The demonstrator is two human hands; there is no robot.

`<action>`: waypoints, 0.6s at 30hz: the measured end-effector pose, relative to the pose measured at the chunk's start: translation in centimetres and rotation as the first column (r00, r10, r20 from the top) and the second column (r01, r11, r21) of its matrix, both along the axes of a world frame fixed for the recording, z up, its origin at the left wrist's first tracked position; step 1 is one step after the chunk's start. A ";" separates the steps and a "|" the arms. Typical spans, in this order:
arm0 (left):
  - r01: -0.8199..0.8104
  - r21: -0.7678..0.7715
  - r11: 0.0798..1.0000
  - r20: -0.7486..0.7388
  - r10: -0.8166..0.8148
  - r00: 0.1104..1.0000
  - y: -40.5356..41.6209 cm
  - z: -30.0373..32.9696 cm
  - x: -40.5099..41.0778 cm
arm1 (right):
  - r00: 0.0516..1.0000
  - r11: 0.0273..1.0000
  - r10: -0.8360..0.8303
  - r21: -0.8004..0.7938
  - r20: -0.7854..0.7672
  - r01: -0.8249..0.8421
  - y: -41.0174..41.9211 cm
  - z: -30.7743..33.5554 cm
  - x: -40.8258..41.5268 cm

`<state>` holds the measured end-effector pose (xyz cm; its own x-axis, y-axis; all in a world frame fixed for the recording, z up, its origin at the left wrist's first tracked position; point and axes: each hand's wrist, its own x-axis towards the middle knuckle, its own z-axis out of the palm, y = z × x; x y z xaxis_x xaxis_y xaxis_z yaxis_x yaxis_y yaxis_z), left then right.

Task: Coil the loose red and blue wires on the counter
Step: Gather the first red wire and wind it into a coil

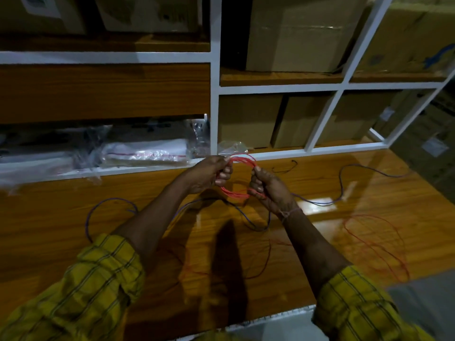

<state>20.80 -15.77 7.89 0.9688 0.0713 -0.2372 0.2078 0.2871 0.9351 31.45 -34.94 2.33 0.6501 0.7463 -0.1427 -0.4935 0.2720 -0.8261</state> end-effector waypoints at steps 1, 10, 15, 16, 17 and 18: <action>-0.008 0.044 0.999 -0.003 0.008 1.000 -0.2 -0.2 0.3 | 1.000 1.000 -0.029 0.002 -0.009 0.029 -0.1 -0.5 -0.1; -0.107 0.194 0.975 0.017 0.105 0.994 -2.2 -3.9 2.5 | 0.986 0.972 -0.149 -0.174 0.074 0.160 -1.3 -2.2 -0.7; -0.185 0.090 0.979 -0.032 0.188 0.982 -2.4 -3.7 2.6 | 0.982 0.951 -0.167 -0.249 0.083 0.183 -1.3 -1.4 0.0; -0.203 0.092 0.975 -0.045 0.208 0.977 -2.4 -3.6 2.7 | 0.987 0.956 -0.148 -0.246 0.065 0.160 -1.3 -1.1 0.2; -0.214 0.091 0.973 -0.056 0.220 0.974 -2.3 -3.5 2.9 | 0.993 0.965 -0.114 -0.232 0.043 0.121 -1.4 -1.0 0.5; -0.218 0.092 0.972 -0.061 0.224 0.973 -2.3 -3.3 3.0 | 0.998 0.976 -0.068 -0.207 0.017 0.070 -1.5 -1.1 0.8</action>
